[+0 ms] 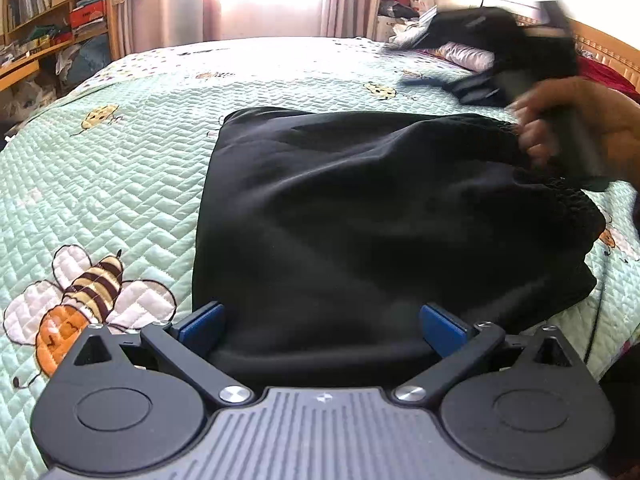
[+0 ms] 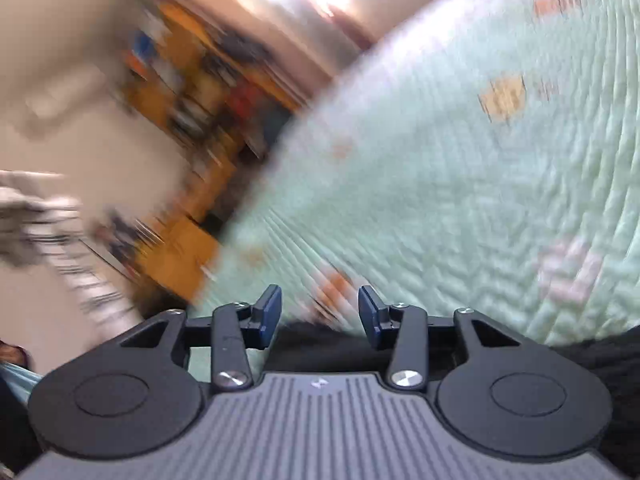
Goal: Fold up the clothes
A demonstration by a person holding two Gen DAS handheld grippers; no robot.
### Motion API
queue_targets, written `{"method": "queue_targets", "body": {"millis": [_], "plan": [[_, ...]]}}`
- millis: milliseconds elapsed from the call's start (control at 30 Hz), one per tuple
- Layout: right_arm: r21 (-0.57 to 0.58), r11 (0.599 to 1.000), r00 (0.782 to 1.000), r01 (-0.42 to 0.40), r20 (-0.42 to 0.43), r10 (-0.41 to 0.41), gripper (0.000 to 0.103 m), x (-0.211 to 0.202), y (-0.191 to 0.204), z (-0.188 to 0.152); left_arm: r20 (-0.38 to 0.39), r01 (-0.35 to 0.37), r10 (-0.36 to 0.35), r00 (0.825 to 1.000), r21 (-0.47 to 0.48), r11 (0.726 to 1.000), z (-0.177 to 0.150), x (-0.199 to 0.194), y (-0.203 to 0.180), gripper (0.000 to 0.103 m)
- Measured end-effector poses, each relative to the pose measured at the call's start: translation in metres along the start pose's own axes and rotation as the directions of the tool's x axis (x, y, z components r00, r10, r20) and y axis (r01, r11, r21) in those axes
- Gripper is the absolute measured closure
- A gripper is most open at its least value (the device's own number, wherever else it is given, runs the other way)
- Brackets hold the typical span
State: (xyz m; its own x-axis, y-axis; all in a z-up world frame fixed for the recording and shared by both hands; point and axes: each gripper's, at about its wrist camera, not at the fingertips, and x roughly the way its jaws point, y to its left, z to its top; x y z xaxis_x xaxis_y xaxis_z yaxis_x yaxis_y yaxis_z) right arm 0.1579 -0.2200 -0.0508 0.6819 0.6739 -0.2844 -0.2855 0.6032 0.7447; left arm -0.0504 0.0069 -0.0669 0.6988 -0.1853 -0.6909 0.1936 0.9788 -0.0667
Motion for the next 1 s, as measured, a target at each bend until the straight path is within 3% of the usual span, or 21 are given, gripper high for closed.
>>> {"method": "queue_targets", "body": {"millis": [133,233,367,467,500,533,667,733,767,800,933,1000], "plan": [[-0.108,0.994,1.0,-0.029,-0.009,0.029,0.047,-0.054,0.027,-0.005,0.036,0.029,-0.03,0.999,0.01,1.0,0.009,-0.02,-0.009,0.011],[-0.114,0.991,0.998,-0.064,-0.034,0.061,0.046,-0.073,0.029,-0.013,0.079,0.155,-0.162,0.984,0.085,0.984,0.023,-0.031,-0.04,0.01],[-0.068,0.987,0.987,-0.145,-0.079,0.14,0.045,-0.08,0.018,-0.01,0.064,0.352,-0.362,0.93,0.126,0.927,0.043,-0.011,-0.092,0.012],[-0.035,0.982,0.976,-0.186,-0.12,0.18,0.045,-0.083,0.006,-0.003,0.064,0.458,-0.466,0.883,0.108,0.882,0.056,0.011,-0.118,0.014],[-0.021,0.98,0.972,-0.198,-0.132,0.194,0.045,-0.084,0.001,0.0,0.054,0.502,-0.508,0.86,0.098,0.859,0.059,0.021,-0.124,0.014],[-0.008,0.978,0.968,-0.21,-0.145,0.207,0.045,-0.085,-0.003,0.003,0.03,0.512,-0.517,0.855,0.099,0.853,0.058,0.03,-0.13,0.014],[-0.027,0.973,0.942,-0.229,-0.259,0.215,0.042,-0.077,-0.015,0.005,-0.094,0.526,-0.52,0.849,0.058,0.848,0.035,0.069,-0.134,0.016],[-0.016,0.985,0.937,-0.174,-0.311,0.161,0.047,-0.058,-0.044,-0.002,-0.091,0.507,-0.499,0.862,0.114,0.854,0.027,0.067,-0.139,0.015],[-0.009,0.992,0.936,-0.127,-0.331,0.117,0.095,-0.047,-0.063,-0.006,-0.099,0.495,-0.486,0.869,0.133,0.859,0.027,0.066,-0.142,0.014],[0.002,0.996,0.934,-0.089,-0.346,0.084,0.103,-0.038,-0.081,-0.009,-0.109,0.483,-0.472,0.875,0.15,0.863,0.029,0.066,-0.146,0.014],[0.191,0.963,0.939,-0.19,-0.252,0.235,0.103,-0.039,-0.12,-0.021,-0.105,0.464,-0.452,0.886,0.176,0.868,0.023,0.065,-0.152,0.009],[0.23,0.953,0.944,-0.198,-0.219,0.249,0.103,-0.043,-0.124,-0.021,-0.099,0.44,-0.428,0.898,0.208,0.874,0.021,0.063,-0.16,0.008]]}}
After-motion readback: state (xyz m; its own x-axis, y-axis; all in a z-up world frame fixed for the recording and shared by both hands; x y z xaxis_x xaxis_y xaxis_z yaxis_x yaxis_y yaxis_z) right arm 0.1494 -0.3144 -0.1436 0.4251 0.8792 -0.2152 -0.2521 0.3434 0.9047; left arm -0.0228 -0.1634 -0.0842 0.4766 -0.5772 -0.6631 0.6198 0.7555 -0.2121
